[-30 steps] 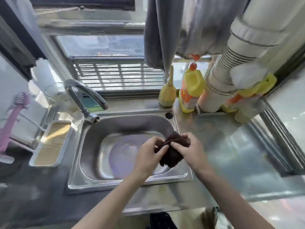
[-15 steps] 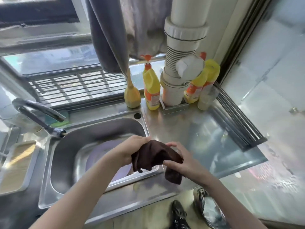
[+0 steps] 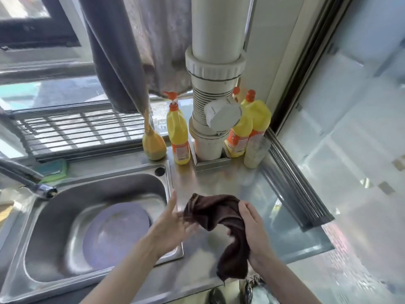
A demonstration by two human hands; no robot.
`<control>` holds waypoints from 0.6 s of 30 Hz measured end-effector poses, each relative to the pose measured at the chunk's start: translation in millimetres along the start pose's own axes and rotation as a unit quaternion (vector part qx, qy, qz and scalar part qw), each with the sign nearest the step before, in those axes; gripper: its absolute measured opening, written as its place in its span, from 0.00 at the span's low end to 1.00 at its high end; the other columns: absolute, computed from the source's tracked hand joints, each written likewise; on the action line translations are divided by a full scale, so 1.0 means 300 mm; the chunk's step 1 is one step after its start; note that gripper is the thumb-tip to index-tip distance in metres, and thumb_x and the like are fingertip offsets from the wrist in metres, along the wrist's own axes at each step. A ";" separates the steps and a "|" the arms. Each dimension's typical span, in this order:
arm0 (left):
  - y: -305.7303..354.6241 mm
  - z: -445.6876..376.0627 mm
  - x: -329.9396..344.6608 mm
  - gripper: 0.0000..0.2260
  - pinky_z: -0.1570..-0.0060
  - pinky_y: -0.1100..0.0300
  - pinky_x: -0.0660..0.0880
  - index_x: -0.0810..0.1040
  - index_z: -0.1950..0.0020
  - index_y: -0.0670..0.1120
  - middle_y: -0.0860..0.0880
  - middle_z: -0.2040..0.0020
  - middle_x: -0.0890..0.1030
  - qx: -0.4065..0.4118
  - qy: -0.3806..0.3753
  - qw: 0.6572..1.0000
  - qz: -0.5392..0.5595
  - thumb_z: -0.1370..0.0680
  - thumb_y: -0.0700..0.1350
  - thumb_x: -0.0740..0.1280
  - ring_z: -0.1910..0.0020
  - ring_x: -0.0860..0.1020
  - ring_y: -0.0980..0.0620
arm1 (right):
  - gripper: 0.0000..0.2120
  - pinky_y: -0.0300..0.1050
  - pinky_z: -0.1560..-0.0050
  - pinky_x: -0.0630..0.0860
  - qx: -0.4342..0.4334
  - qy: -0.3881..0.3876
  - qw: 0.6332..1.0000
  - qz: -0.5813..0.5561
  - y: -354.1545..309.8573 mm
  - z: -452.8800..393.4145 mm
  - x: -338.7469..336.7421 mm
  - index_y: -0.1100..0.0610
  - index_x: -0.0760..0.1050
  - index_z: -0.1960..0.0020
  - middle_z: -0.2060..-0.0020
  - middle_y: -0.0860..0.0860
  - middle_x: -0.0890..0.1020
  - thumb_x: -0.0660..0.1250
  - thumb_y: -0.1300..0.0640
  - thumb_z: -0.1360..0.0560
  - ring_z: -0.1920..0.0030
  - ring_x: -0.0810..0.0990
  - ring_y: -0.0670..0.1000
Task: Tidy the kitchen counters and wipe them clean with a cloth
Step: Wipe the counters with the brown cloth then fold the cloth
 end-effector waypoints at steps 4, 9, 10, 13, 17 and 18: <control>-0.149 -0.022 0.107 0.28 0.56 0.58 0.72 0.78 0.56 0.44 0.47 0.58 0.81 -0.078 -0.057 0.991 -0.093 0.30 0.69 0.57 0.58 0.79 0.50 | 0.12 0.40 0.77 0.70 0.036 -0.011 0.998 -0.054 0.006 -0.001 0.017 0.55 0.73 0.60 0.71 0.58 0.76 0.58 0.52 0.21 0.75 0.72 0.53; -0.140 -0.066 0.202 0.06 0.69 0.61 0.74 0.79 0.59 0.45 0.49 0.67 0.80 -0.039 -0.002 0.993 -0.113 0.28 0.47 0.68 0.71 0.78 0.54 | 0.12 0.48 0.53 0.76 -0.061 0.022 0.988 0.144 0.027 -0.015 -0.034 0.49 0.73 0.59 0.63 0.49 0.79 0.56 0.51 0.20 0.60 0.79 0.48; -0.129 -0.081 0.208 0.03 0.70 0.63 0.75 0.77 0.55 0.43 0.47 0.65 0.81 -0.002 0.013 0.993 -0.119 0.26 0.42 0.66 0.70 0.79 0.54 | 0.11 0.45 0.53 0.76 -0.091 0.027 0.977 0.191 0.025 -0.015 -0.049 0.48 0.73 0.58 0.63 0.47 0.79 0.56 0.50 0.20 0.59 0.78 0.47; -0.089 -0.098 0.215 0.11 0.55 0.61 0.79 0.72 0.44 0.41 0.43 0.52 0.80 0.114 0.049 0.975 -0.184 0.24 0.32 0.61 0.55 0.80 0.50 | 0.08 0.36 0.65 0.70 -0.166 0.066 0.938 0.298 0.013 -0.011 -0.085 0.46 0.69 0.57 0.67 0.46 0.77 0.55 0.49 0.21 0.66 0.75 0.44; -0.038 -0.073 0.223 0.12 0.52 0.70 0.74 0.70 0.45 0.48 0.52 0.49 0.78 0.213 0.091 0.925 -0.302 0.23 0.34 0.61 0.47 0.77 0.54 | 0.09 0.30 0.65 0.70 -0.197 0.136 0.937 0.255 -0.040 -0.005 -0.123 0.48 0.70 0.59 0.66 0.46 0.77 0.57 0.55 0.20 0.64 0.75 0.40; -0.025 -0.064 0.227 0.11 0.58 0.73 0.74 0.69 0.44 0.48 0.52 0.51 0.78 0.226 0.106 0.915 -0.318 0.23 0.35 0.60 0.51 0.77 0.56 | 0.09 0.27 0.62 0.70 -0.185 0.143 0.945 0.230 -0.054 -0.005 -0.128 0.49 0.71 0.59 0.64 0.45 0.78 0.57 0.55 0.20 0.62 0.75 0.39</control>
Point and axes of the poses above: each hand's wrist, its own z-axis away from the middle knuckle, its own x-axis out of the palm, y = z × x, the point moved 2 cm from there along -z, towards the middle knuckle
